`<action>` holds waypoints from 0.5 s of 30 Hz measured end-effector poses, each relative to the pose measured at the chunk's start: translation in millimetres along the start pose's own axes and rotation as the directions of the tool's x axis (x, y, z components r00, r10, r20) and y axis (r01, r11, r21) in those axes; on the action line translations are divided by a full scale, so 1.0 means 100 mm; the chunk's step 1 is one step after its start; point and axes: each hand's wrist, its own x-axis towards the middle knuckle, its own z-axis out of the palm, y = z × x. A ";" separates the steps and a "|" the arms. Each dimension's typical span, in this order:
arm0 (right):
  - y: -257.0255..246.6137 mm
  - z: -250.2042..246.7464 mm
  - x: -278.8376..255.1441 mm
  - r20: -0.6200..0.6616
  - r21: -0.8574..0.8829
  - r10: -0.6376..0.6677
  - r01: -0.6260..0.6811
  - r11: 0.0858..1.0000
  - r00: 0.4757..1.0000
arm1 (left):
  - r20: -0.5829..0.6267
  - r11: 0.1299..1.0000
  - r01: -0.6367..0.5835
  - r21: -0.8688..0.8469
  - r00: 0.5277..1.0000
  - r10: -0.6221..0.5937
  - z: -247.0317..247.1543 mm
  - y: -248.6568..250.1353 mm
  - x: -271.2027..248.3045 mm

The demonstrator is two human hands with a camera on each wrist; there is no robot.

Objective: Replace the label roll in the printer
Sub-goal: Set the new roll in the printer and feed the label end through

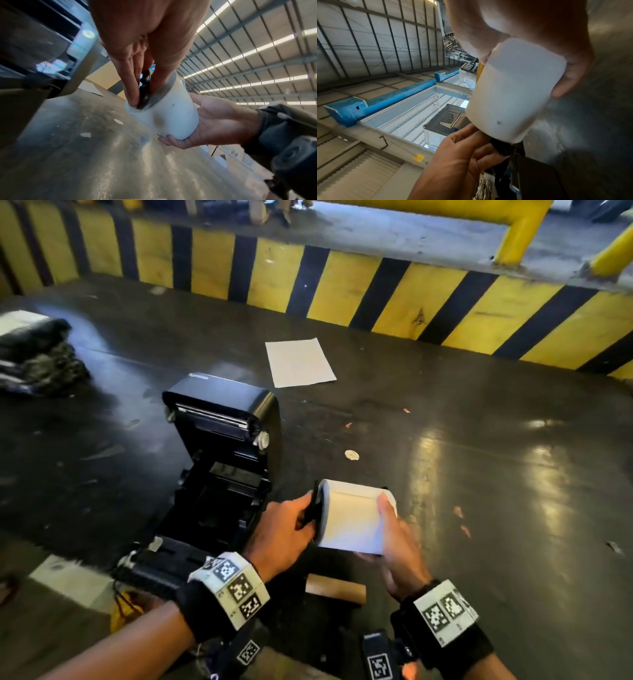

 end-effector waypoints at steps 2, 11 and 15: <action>0.02 0.21 -0.07 -0.029 0.015 -0.068 0.068 0.998 0.997 | 0.001 0.999 0.013 -0.048 1.000 -0.013 -0.14 -0.07 -0.05; 0.24 1.28 -0.34 -0.113 0.050 -0.323 0.330 0.943 0.940 | 0.180 0.932 0.158 -0.325 0.978 -0.103 -1.10 -0.36 -0.17; 0.35 1.74 -0.44 -0.111 0.015 -0.415 0.419 0.908 0.903 | 0.263 0.876 0.282 -0.391 0.947 -0.188 -1.57 -0.46 -0.16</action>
